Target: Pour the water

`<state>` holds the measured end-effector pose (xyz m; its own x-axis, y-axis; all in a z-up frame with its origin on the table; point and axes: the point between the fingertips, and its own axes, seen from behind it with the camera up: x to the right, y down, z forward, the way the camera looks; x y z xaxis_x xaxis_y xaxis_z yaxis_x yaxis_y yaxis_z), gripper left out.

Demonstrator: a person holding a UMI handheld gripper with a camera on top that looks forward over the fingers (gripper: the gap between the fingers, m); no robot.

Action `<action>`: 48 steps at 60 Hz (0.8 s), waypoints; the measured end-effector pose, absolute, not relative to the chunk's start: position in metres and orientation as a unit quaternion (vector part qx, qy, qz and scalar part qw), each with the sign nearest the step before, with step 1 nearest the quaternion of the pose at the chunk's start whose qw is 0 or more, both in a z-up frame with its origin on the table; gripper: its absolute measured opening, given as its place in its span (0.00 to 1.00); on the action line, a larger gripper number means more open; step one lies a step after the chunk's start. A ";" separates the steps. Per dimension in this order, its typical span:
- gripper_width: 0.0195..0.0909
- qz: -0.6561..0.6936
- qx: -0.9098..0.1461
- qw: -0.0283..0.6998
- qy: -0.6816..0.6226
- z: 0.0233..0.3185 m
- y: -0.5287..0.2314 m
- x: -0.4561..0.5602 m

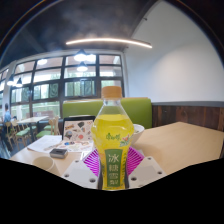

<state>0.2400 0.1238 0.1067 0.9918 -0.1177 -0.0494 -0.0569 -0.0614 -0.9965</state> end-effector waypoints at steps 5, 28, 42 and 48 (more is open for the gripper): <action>0.14 -0.042 -0.745 0.664 0.044 0.093 0.122 0.249; 0.85 -0.038 -0.758 0.649 0.055 0.083 0.113 0.244; 0.88 -0.041 -0.753 0.654 0.061 0.121 0.024 0.228; 0.88 -0.030 -0.753 0.654 0.070 0.136 -0.033 0.211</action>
